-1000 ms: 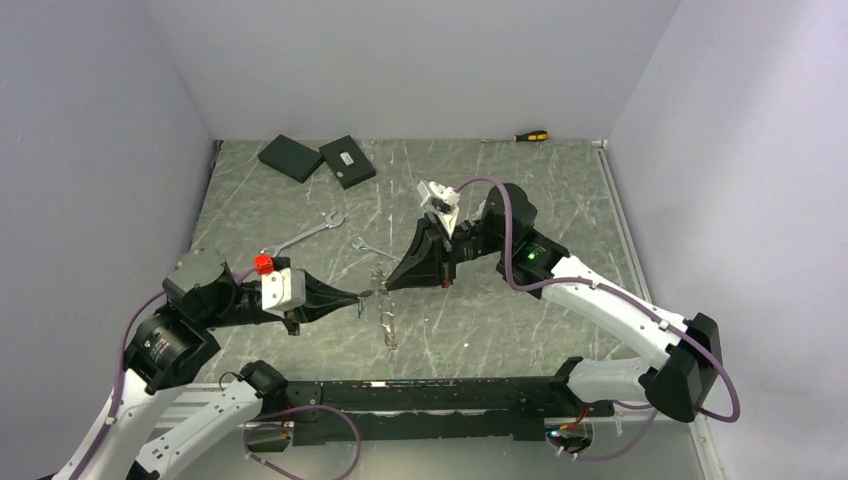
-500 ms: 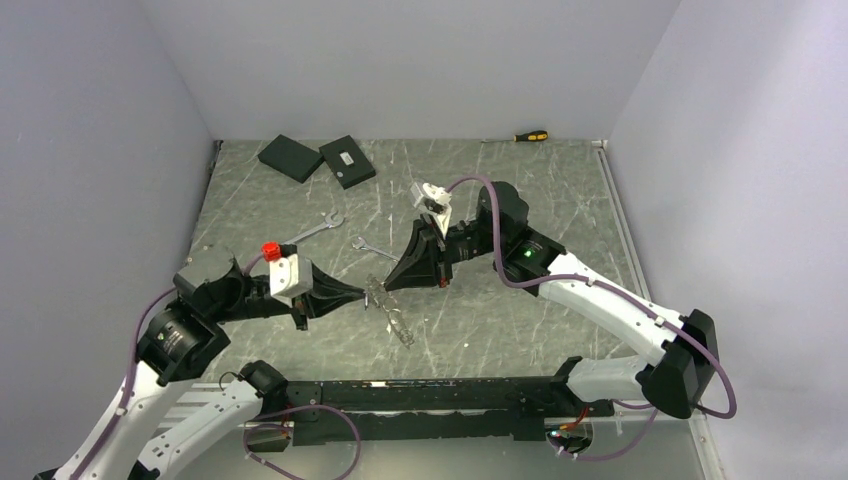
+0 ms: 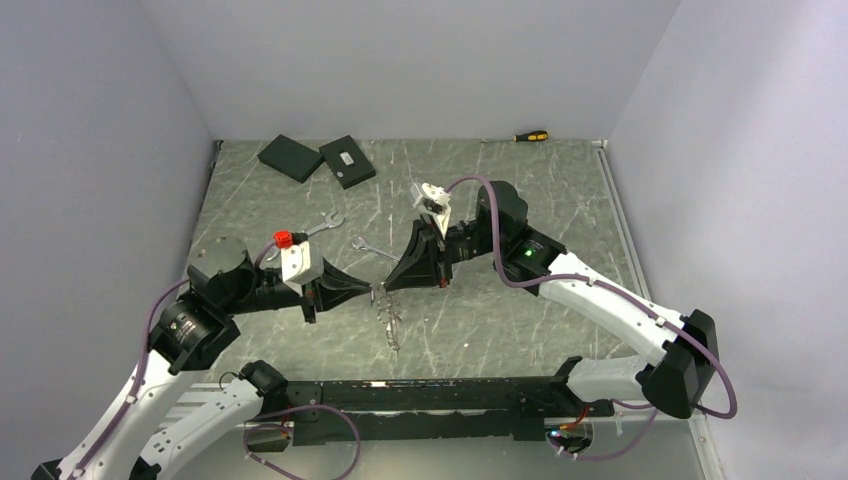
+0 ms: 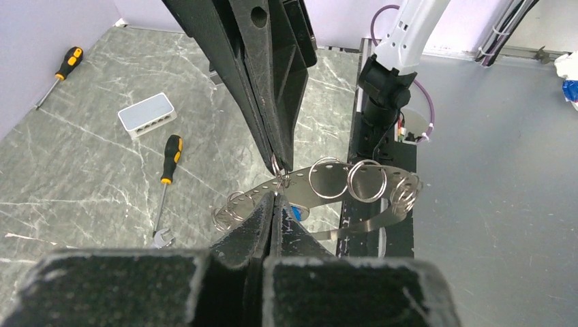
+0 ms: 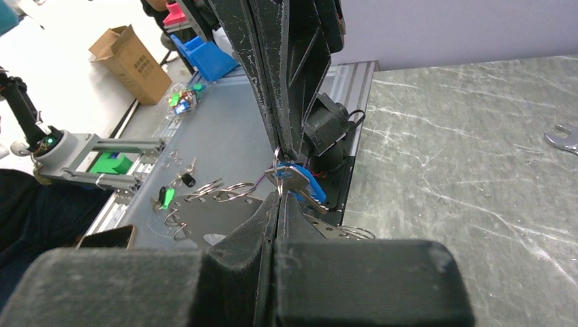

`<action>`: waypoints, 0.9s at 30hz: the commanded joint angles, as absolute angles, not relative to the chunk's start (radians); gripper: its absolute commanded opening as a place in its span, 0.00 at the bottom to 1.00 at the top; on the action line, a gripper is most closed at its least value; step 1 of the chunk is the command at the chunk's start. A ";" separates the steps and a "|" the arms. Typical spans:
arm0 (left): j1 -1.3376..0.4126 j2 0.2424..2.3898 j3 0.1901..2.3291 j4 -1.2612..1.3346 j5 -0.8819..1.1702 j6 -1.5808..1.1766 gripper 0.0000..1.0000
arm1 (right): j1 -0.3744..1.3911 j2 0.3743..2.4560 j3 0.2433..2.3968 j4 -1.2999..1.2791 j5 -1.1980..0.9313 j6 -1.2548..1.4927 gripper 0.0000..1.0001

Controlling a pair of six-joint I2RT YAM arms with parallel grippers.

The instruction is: Put the keys on the keyring

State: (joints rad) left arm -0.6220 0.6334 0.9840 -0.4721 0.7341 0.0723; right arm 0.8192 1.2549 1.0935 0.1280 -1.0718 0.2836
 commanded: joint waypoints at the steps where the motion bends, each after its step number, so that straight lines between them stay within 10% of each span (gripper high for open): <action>1: -0.618 0.640 0.973 -0.416 0.714 0.039 0.00 | 0.827 1.232 1.141 0.169 -1.066 0.270 0.00; 27: -0.617 0.651 0.974 -0.434 0.618 0.031 0.00 | 0.863 1.246 1.198 0.044 -1.002 0.192 0.00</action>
